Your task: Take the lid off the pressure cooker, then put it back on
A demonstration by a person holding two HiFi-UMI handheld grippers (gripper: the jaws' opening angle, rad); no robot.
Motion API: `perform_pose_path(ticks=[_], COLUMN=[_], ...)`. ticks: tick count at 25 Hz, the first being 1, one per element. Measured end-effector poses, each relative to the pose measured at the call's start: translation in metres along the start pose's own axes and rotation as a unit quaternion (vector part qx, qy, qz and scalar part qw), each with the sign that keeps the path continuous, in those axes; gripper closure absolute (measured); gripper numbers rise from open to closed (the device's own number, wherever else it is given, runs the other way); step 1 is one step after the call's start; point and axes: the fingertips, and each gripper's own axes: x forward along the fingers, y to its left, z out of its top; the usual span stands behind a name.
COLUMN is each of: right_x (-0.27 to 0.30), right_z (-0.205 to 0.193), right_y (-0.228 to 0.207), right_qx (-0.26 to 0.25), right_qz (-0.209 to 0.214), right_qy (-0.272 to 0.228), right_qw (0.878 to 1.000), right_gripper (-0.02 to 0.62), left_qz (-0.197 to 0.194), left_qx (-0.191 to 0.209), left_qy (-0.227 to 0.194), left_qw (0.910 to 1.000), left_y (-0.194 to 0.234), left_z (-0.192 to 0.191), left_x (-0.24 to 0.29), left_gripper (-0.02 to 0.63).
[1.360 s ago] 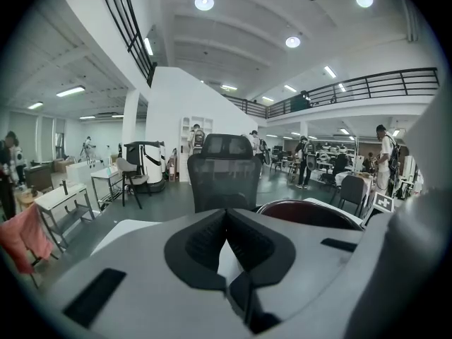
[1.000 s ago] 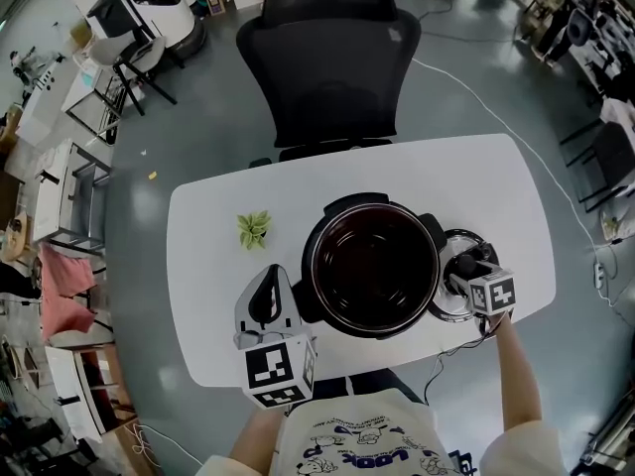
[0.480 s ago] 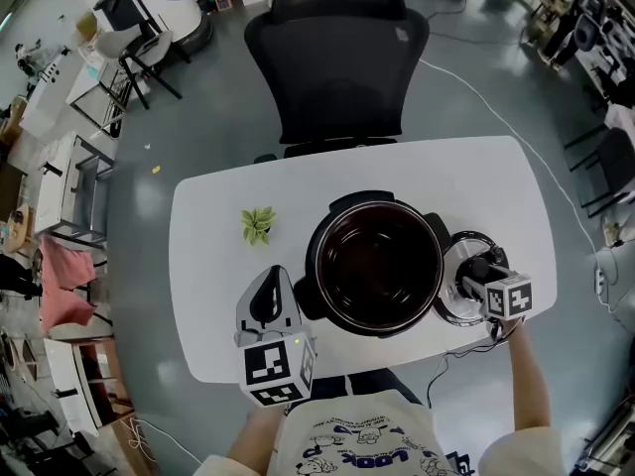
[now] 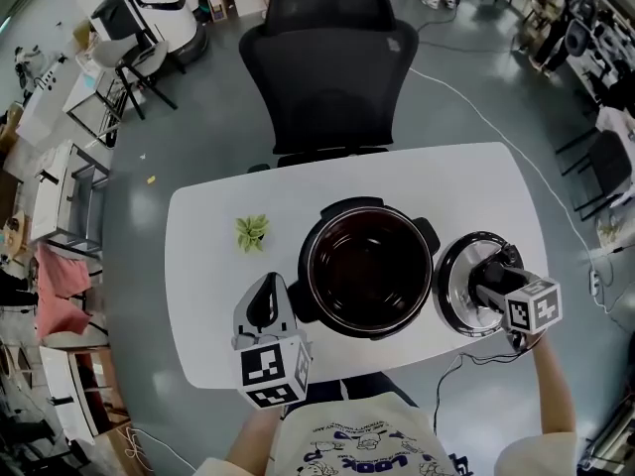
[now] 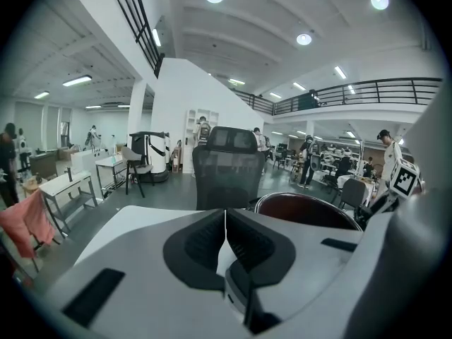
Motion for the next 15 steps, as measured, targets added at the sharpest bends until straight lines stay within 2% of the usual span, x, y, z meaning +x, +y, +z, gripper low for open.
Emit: perform_pose_path(ticks=[7,15], right_x=[-0.056,-0.103], right_z=[0.025,0.066], right_y=[0.008,0.038], right_qx=[-0.031,-0.094], right_qz=[0.006,0.026], right_qy=[-0.008,-0.026], right_qw=[0.999,0.995], right_gripper=[0.302,0.301], left_qz=[-0.008,-0.011], left_qx=[-0.008,-0.024], left_qy=[-0.002,-0.003], left_qw=[0.9999,0.9996], left_y=[-0.007,-0.006], left_z=[-0.001,-0.003], left_x=[-0.005,-0.018], left_gripper=[0.592,0.572])
